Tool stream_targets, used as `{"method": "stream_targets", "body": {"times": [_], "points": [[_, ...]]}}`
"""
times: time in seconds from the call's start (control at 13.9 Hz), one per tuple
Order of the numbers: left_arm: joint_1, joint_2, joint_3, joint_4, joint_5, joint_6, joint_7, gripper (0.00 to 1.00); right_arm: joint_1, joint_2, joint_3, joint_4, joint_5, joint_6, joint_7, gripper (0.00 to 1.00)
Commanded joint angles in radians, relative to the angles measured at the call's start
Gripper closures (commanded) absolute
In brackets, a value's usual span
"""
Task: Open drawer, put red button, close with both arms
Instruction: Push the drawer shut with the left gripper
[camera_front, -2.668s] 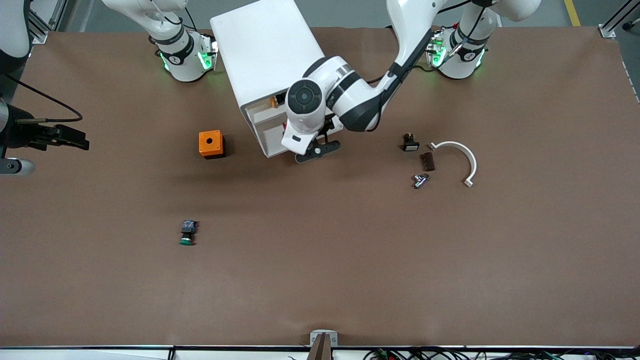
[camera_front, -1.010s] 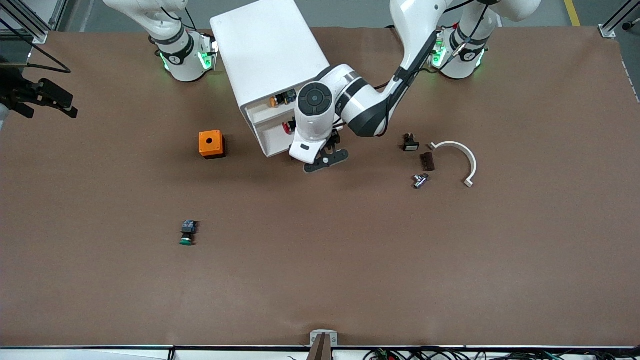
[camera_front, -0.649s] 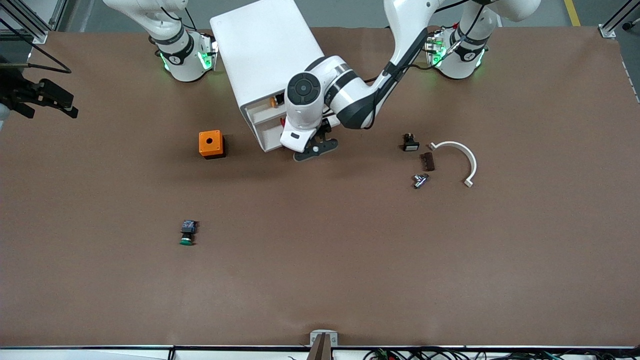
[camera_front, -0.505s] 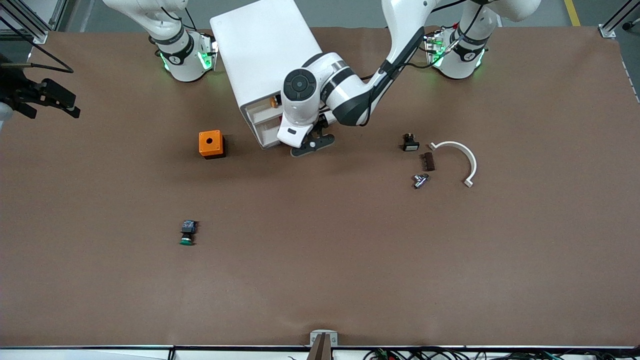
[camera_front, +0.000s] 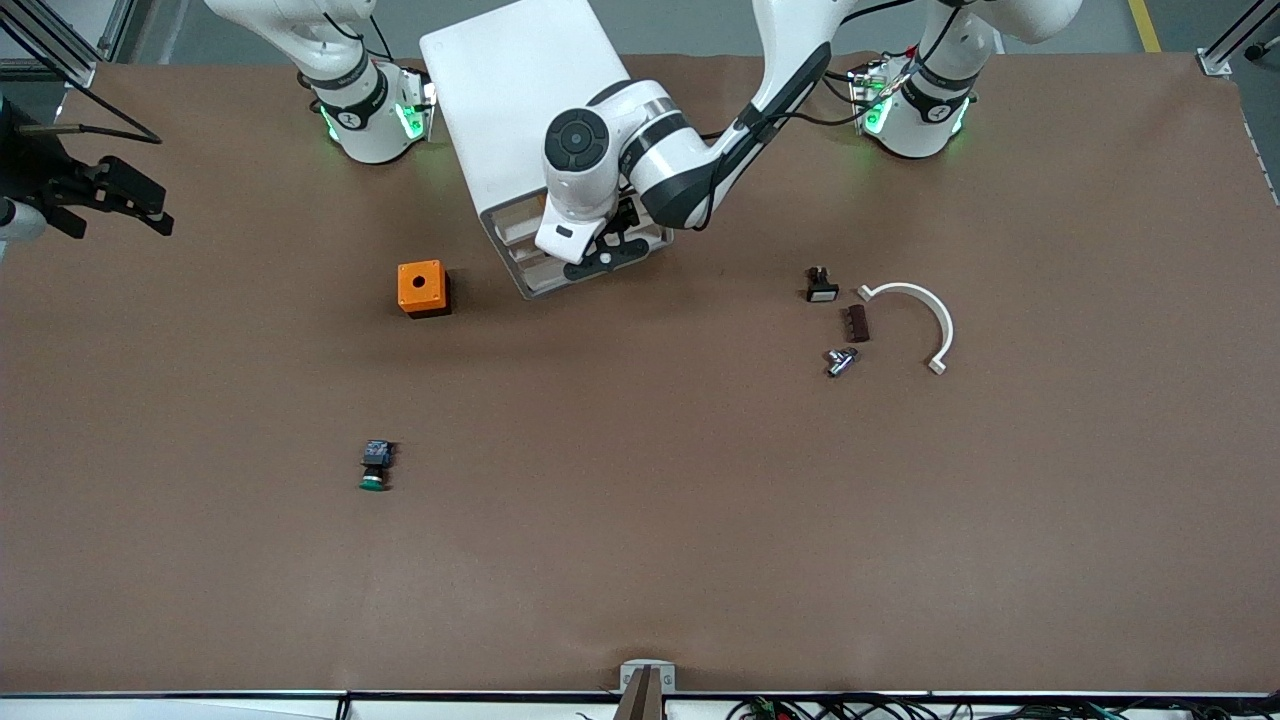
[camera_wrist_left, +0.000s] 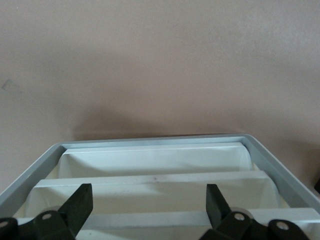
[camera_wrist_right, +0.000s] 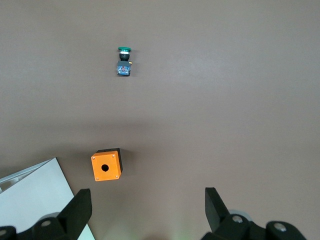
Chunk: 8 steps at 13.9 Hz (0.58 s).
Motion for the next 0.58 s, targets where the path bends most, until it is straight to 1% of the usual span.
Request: {"method": "stream_targets", "body": {"times": [0.0,0.14,0.36,0.5], "points": [[-0.024,-0.040,-0.016,-0.043,0.015,-0.007,-0.018,0.00,0.000,-0.010,-0.004,-0.007,0.015,0.002,0.002,0.00],[-0.025,-0.040,-0.033,-0.044,0.015,-0.007,-0.019,0.00,0.000,-0.011,-0.005,-0.005,0.015,0.002,0.002,0.00],[-0.018,-0.043,-0.034,-0.043,0.015,-0.007,-0.018,0.00,0.000,-0.011,-0.007,-0.007,0.015,0.001,0.002,0.00],[0.002,-0.048,-0.013,-0.035,0.015,-0.015,-0.012,0.00,0.000,-0.010,-0.007,-0.007,0.015,-0.001,0.000,0.00]]}}
